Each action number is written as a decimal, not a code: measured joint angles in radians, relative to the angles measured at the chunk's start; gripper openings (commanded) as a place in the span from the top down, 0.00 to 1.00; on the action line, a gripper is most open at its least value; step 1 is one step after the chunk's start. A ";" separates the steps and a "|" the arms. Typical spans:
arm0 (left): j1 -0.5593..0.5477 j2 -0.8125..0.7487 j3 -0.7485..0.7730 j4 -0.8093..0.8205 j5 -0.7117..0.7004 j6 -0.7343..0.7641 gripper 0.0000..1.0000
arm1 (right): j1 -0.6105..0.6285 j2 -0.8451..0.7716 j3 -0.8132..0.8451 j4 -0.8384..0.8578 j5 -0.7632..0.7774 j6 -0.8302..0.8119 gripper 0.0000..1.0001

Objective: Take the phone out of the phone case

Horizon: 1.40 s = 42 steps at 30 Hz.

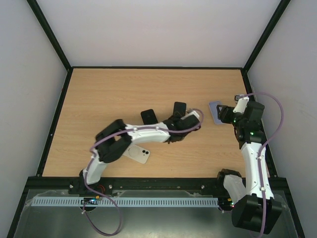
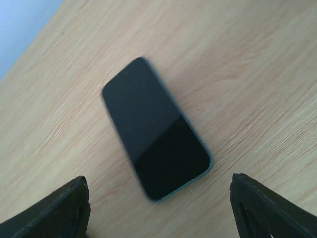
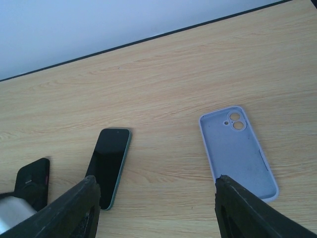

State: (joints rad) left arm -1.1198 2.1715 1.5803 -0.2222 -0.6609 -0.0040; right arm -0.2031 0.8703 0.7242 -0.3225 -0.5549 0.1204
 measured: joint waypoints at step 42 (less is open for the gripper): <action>0.447 -0.052 0.077 -0.605 0.536 -0.911 0.05 | 0.000 -0.039 -0.022 0.001 -0.015 0.000 0.32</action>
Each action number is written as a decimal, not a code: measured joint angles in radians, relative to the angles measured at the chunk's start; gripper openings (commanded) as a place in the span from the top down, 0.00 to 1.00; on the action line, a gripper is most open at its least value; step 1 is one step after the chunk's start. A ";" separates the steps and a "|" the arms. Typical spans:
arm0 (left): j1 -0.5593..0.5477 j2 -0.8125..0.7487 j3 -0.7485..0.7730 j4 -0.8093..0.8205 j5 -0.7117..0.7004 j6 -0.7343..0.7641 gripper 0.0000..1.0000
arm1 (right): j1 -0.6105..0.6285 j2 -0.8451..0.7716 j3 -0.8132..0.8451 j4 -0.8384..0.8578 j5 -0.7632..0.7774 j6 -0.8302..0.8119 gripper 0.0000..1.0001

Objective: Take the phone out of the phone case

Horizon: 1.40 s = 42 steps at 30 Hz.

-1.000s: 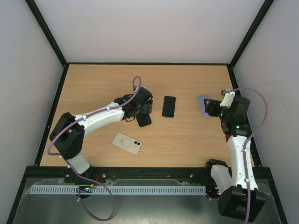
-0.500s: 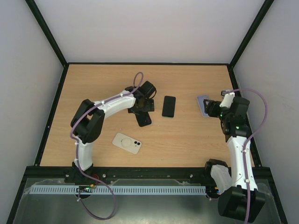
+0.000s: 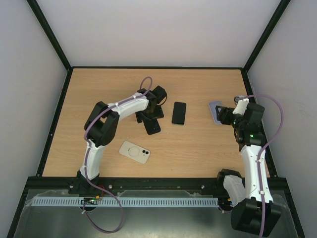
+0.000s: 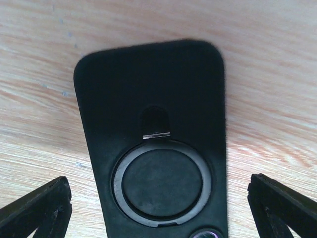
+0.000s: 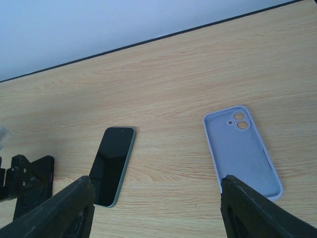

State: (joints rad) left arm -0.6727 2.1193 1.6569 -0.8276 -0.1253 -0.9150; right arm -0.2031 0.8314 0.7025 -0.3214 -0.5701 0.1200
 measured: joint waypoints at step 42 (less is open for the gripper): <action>-0.114 -0.199 -0.311 0.259 0.129 0.172 0.58 | 0.000 -0.018 -0.006 -0.008 -0.067 -0.073 0.37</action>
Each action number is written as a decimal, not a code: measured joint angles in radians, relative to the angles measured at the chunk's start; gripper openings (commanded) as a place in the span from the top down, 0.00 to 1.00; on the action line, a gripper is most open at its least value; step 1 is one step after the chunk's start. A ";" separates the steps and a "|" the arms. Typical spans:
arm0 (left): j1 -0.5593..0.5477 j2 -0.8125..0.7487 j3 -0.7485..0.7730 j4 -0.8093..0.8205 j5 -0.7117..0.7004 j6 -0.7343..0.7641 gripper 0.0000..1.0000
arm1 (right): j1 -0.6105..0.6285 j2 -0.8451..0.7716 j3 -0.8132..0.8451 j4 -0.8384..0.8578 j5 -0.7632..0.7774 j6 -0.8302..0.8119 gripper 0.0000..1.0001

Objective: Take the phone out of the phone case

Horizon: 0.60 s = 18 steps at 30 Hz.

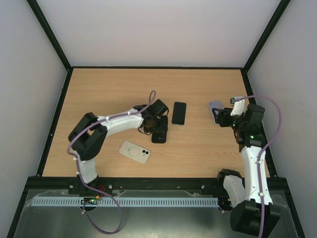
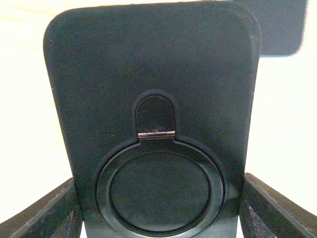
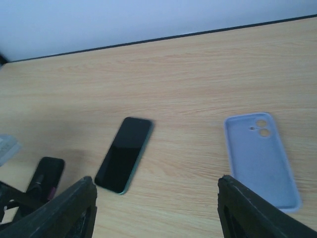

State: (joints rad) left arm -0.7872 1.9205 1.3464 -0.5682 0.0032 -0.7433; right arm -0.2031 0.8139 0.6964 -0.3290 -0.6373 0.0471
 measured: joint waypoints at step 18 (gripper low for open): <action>-0.053 -0.212 -0.371 0.530 0.708 0.337 0.71 | 0.342 0.140 0.299 -0.666 -0.102 -1.030 0.56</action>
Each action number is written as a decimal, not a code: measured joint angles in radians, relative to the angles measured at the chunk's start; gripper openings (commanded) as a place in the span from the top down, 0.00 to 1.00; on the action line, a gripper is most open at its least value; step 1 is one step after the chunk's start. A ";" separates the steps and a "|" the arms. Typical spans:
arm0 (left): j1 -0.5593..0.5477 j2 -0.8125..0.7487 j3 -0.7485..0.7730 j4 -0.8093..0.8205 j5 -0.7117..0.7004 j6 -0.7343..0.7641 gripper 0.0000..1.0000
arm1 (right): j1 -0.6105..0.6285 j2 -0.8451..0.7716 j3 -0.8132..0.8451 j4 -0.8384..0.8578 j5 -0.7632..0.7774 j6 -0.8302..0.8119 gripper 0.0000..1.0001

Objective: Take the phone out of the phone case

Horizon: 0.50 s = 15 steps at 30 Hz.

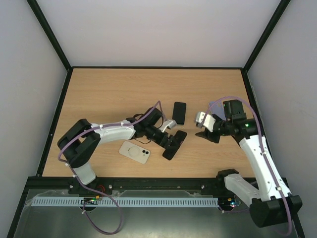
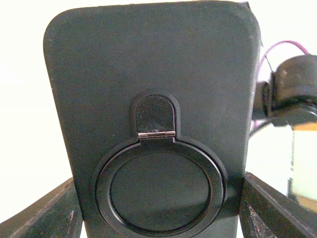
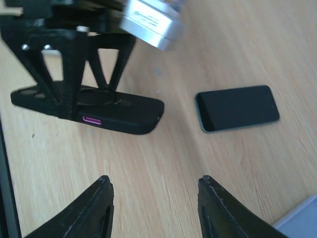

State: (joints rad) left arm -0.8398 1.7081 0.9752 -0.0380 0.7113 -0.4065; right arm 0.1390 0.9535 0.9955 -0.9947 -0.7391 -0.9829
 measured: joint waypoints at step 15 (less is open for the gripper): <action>-0.035 0.100 0.044 -0.046 0.235 0.085 0.74 | 0.525 -0.005 -0.044 -0.063 0.348 -0.154 0.62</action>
State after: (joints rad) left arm -0.8753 1.8076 1.0195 -0.0837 0.9466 -0.3210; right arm 0.6636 0.9485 0.9512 -1.0573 -0.3916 -1.1370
